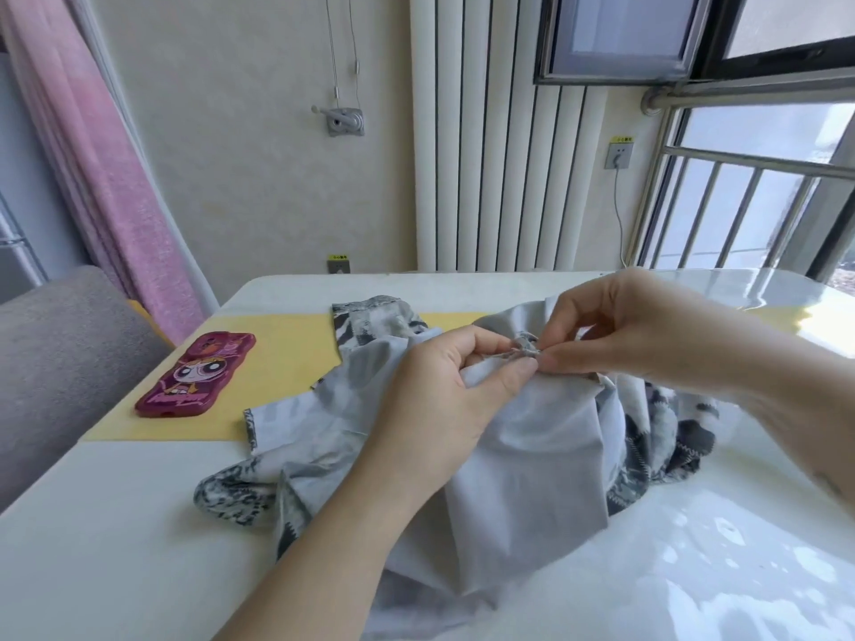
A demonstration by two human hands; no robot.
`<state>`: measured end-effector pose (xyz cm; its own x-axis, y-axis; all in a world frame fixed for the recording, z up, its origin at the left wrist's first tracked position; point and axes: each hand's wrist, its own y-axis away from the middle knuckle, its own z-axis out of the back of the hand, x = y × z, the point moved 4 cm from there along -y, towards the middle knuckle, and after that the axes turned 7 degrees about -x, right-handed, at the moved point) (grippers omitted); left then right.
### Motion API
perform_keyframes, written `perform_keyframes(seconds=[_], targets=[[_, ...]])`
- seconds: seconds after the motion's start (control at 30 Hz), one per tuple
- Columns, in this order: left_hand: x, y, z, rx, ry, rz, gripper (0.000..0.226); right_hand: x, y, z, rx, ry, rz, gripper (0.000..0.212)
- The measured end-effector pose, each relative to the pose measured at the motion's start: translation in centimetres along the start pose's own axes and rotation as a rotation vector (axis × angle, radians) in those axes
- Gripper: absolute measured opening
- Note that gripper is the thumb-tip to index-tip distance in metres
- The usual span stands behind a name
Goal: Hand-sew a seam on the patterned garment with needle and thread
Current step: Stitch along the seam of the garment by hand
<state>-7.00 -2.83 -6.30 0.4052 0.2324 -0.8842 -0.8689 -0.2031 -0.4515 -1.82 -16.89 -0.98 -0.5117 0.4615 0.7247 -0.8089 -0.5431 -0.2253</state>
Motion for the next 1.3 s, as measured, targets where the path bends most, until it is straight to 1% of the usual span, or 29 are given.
perform_keyframes(seconds=[0.07, 0.1, 0.17, 0.2, 0.33, 0.4, 0.5, 0.63, 0.83, 0.9, 1.07, 1.2, 1.3], targets=[[-0.3, 0.0, 0.4, 0.038, 0.005, 0.007, 0.012, 0.4, -0.6, 0.0, 0.105, -0.106, -0.028, 0.019], [-0.3, 0.0, 0.6, 0.043, -0.002, 0.003, 0.013, 0.6, -0.8, -0.1, 0.146, -0.147, -0.039, 0.017], [-0.3, -0.1, 1.1, 0.036, -0.012, 0.0, 0.011, 1.0, -1.2, -0.3, 0.189, -0.15, -0.036, 0.01], [-0.2, -0.2, 1.2, 0.031, -0.017, 0.004, 0.008, 1.1, -1.2, -0.3, 0.188, -0.106, -0.023, 0.008], [-0.3, -0.1, 1.5, 0.021, -0.019, 0.034, 0.005, 1.7, -0.9, -0.4, 0.082, 0.222, 0.113, 0.012], [-0.7, 0.2, 1.5, 0.012, -0.011, 0.032, 0.004, 2.3, -0.3, -0.3, 0.08, 0.268, 0.144, 0.012], [-1.5, 0.7, 1.2, -0.021, -0.04, -0.016, 0.006, 2.8, 0.6, 0.2, 0.089, 0.268, 0.161, 0.013], [-2.7, 2.0, 0.2, -0.076, -0.079, -0.071, 0.009, 2.9, 2.9, 1.0, 0.046, 0.236, 0.211, 0.009], [-3.8, 3.3, -0.8, -0.078, -0.101, -0.096, 0.011, 4.0, 5.9, 1.3, -0.065, 0.231, 0.348, 0.016], [-4.2, 3.6, -0.8, -0.072, -0.14, -0.109, 0.008, 4.2, 6.3, 1.1, -0.093, 0.242, 0.383, 0.018], [-4.8, 4.4, -0.3, -0.093, -0.161, -0.107, 0.011, 4.3, 6.8, 0.9, -0.093, 0.225, 0.334, 0.019], [-4.9, 4.5, -0.1, -0.122, -0.177, -0.131, 0.011, 4.7, 7.0, 0.9, -0.11, 0.267, 0.334, 0.01], [-4.7, 4.4, -0.3, -0.146, -0.186, -0.137, 0.012, 4.4, 6.9, 0.6, -0.138, 0.263, 0.334, 0.017]])
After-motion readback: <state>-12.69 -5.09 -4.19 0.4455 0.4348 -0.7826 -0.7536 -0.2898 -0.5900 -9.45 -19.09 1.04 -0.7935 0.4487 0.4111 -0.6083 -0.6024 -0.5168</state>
